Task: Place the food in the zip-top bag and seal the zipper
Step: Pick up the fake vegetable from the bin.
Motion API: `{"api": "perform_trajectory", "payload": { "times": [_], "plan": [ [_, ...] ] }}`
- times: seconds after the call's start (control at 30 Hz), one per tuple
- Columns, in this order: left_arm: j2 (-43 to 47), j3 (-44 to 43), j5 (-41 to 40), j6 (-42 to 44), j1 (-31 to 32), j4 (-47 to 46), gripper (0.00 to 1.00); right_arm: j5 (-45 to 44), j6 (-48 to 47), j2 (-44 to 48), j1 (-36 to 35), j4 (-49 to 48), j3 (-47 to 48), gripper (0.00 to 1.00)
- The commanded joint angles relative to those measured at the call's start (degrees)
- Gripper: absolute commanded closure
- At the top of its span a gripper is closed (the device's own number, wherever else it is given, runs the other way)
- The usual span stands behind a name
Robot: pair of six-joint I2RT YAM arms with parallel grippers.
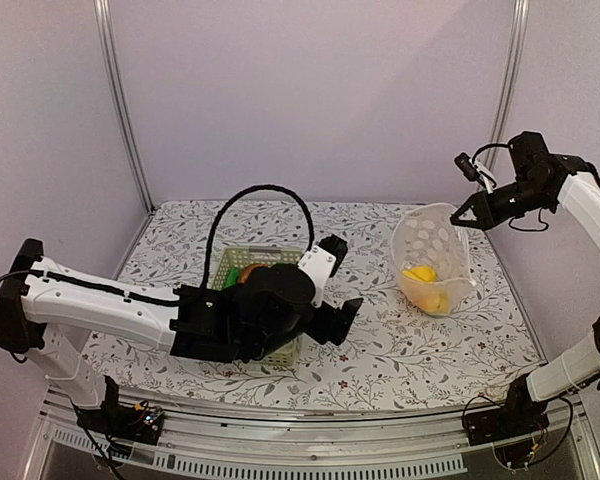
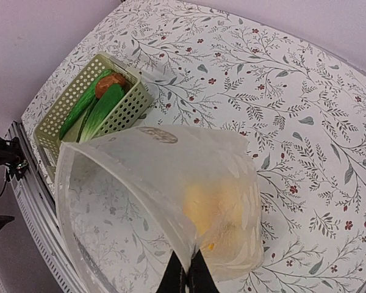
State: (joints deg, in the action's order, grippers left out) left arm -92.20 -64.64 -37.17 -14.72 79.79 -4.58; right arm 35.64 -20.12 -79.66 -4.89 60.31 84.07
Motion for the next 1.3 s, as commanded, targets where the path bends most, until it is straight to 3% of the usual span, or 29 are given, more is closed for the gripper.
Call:
{"api": "perform_trajectory", "payload": {
  "times": [0.0, 0.23, 0.47, 0.67, 0.87, 1.27],
  "plan": [
    [2.73, 1.58, -1.90, -11.40, -4.04, 12.85, 0.09, -2.58, -0.15, 2.10, 0.07, -2.65, -0.42, 1.00],
    [1.86, -0.64, -2.18, -22.15, -9.18, 27.57, 0.05, 1.53, 0.12, 5.80, 0.14, -8.14, -8.07, 1.00],
    [2.34, -0.84, -2.28, -27.84, -16.66, 36.88, 0.07, 3.73, 0.00, 9.33, 0.09, -11.29, -13.92, 1.00],
    [2.32, -0.23, 1.32, -22.93, -24.50, 37.53, 0.14, 6.16, -0.14, 11.34, 0.07, -11.69, -15.57, 1.00],
    [-1.47, -2.56, 10.78, -20.06, -30.03, 34.98, 0.15, 6.90, -0.45, 12.31, 0.01, -11.83, -16.52, 1.00],
    [-19.40, -18.34, 24.30, -16.82, -35.66, 39.51, 0.18, 7.81, -0.62, 13.30, 0.13, -11.83, -17.91, 1.00]
  ]
}}
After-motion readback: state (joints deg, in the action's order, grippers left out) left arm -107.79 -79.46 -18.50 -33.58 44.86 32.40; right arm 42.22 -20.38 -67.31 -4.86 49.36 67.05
